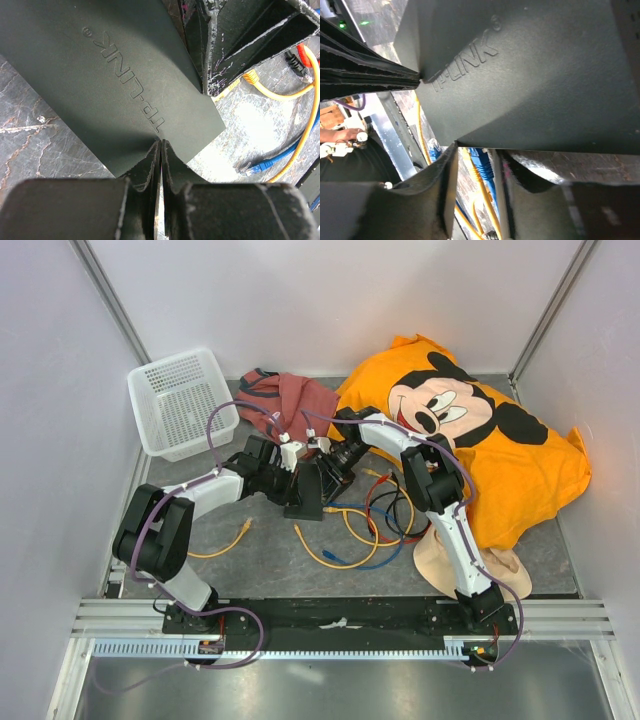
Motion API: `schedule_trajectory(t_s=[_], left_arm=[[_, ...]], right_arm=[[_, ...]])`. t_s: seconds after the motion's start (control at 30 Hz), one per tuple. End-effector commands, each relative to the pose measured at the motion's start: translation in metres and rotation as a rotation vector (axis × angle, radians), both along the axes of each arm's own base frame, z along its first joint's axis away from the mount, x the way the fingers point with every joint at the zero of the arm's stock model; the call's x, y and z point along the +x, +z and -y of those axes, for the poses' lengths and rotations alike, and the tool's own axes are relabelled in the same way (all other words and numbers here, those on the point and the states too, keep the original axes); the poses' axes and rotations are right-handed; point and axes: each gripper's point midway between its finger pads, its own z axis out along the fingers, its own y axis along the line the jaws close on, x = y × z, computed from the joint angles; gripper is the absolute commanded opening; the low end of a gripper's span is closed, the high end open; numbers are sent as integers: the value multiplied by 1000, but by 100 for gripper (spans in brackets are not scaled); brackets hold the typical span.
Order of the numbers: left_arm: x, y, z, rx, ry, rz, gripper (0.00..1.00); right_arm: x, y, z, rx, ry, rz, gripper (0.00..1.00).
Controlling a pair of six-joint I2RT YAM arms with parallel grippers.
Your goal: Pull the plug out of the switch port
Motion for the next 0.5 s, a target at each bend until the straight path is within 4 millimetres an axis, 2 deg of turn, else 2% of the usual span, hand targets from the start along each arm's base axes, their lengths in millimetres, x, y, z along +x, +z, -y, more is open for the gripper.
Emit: schedule_trajectory(t_s=[0.0,0.3,0.47], left_arm=[[-6,-17,-9,67,-20,-22,10],[-5,-19,-11,77,-15,-30,10],[-4,-19,-11,82,-17,-26,10]], right_arm=[[13,-29,1,-18,45,94,37],[9,-29,3,57,109,74,38],[17,-36,11,59,122,94,38]])
